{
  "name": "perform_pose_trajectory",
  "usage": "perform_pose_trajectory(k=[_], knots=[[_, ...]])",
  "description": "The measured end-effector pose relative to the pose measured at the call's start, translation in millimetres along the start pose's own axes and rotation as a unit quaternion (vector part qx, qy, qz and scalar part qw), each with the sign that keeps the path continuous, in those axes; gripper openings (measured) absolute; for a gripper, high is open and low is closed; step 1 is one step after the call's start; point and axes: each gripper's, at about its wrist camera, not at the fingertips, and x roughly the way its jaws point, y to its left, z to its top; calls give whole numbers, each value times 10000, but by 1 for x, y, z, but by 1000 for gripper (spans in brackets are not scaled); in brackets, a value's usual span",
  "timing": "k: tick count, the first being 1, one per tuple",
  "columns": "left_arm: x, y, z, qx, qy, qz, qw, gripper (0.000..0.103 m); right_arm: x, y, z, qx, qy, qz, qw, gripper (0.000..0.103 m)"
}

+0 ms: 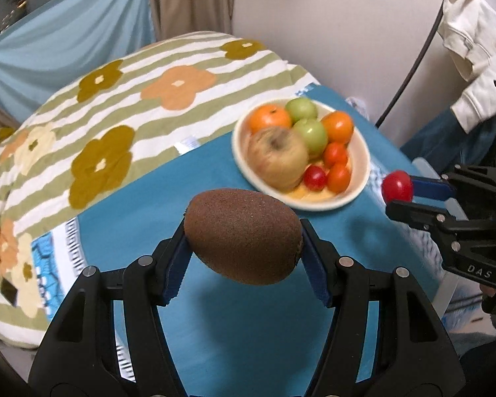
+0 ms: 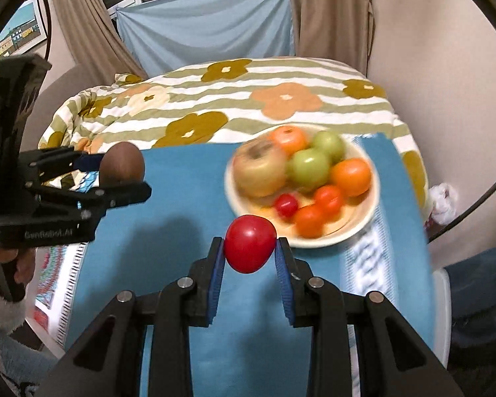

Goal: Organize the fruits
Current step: 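Carry the kiwi and tomato into the cream bowl and release both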

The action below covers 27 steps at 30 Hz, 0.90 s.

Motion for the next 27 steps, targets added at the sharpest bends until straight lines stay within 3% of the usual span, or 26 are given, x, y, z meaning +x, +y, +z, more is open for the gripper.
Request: perform_pose_trajectory(k=[9,14,24,26,27], knots=[[51,-53,23,-499,49,76,9987,66,12,-68,16,-151,47,151,9998,28],[79,-71,23,-839,69,276,9961,66,23,-88,16,-235,135,237,9994,28],[96,-81,25,-1191,93,392,9921,67,33,-106,20,-243,166,376,9989,28],[95,-80,25,-1259,49,344,9914,70,33,-107,21,-243,156,394,9988,28],[93,-79,26,-1262,4,328,9915,78,32,-107,21,-244,153,402,9988,28]])
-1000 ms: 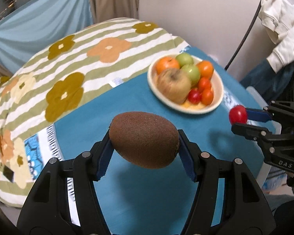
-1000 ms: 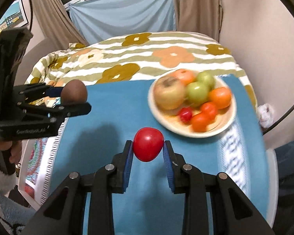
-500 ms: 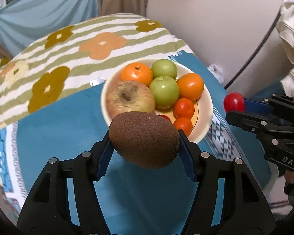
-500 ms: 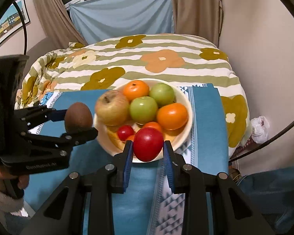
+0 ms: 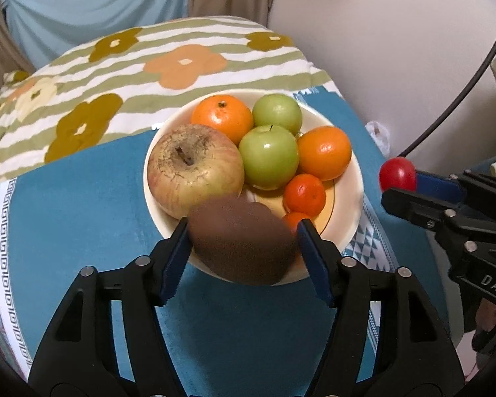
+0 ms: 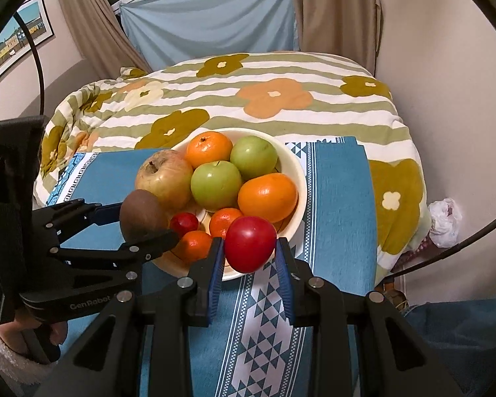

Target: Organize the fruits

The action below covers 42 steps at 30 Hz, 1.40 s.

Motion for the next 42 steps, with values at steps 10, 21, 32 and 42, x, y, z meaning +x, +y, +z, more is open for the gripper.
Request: perform_pose_trajectory(k=[10,21,32,42], knots=[[-25,4,6,251,-274,290,9989,102,3,1,3,-47,-4,111,9999,28],[-47,37,-6,-107,-194,901,9957,102,20,8,6,-333,215,413,9984,28],[-62,61,-30,-471,2,1196,9917,102,41,12,1,-209,517,529,9970,29],[-85,82,-42,-553,-127,1202,9911,102,21,19,-3,-8,208,304,9993,101]])
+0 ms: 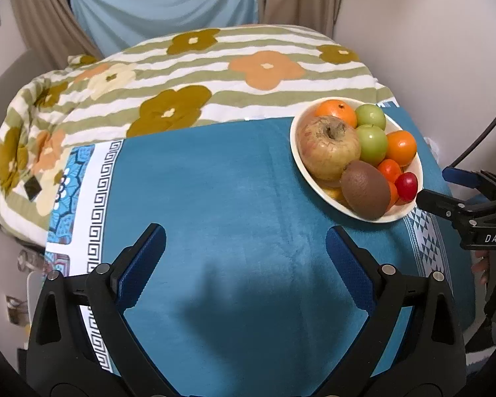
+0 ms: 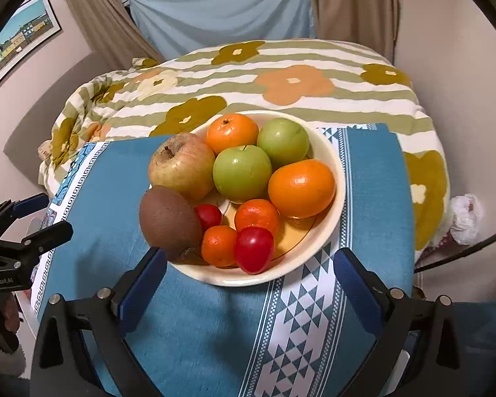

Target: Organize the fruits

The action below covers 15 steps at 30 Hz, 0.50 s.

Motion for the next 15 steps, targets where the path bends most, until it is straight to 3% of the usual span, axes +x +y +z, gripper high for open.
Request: perform_pose_trajectory(k=[7,15], knots=[[-38,20,-1,66,-378,-23,9993,102,-40,31,0,33,-379,-171,9991,101],[-112,59,-14,-128,-926,156,9955,102,-91,90,-4,81,-728,-164,9972,102]])
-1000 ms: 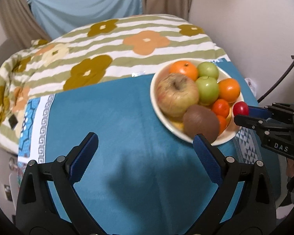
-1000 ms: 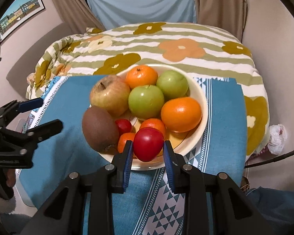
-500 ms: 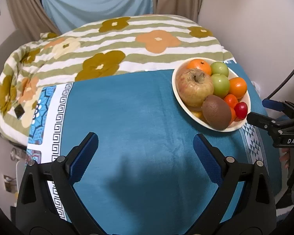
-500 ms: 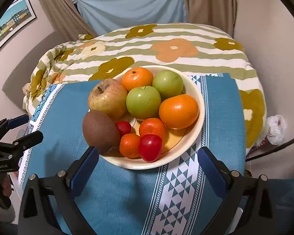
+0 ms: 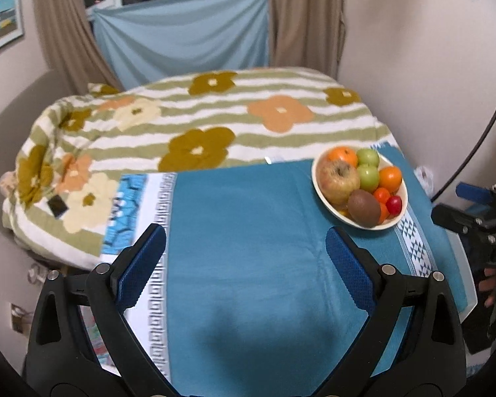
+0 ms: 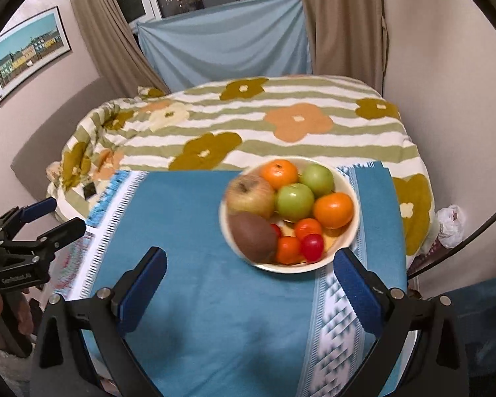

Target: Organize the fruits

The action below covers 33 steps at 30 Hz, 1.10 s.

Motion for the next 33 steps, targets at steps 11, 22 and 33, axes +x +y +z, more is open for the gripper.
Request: perform_pose_trajectory(k=[11,22,33], knots=[[-77,49,-18,-315,-570,390,9971,103,-52,59,-12,109,-474,-634,9968,102],[-100,53,-33,-202,-886,495,9946,103,-65,75,-19,122,-674,-887,9937,102],[-100,54,-30,-164,-984,390,9942,103,-69,79,-18,106,-756,-1042,9916,102]])
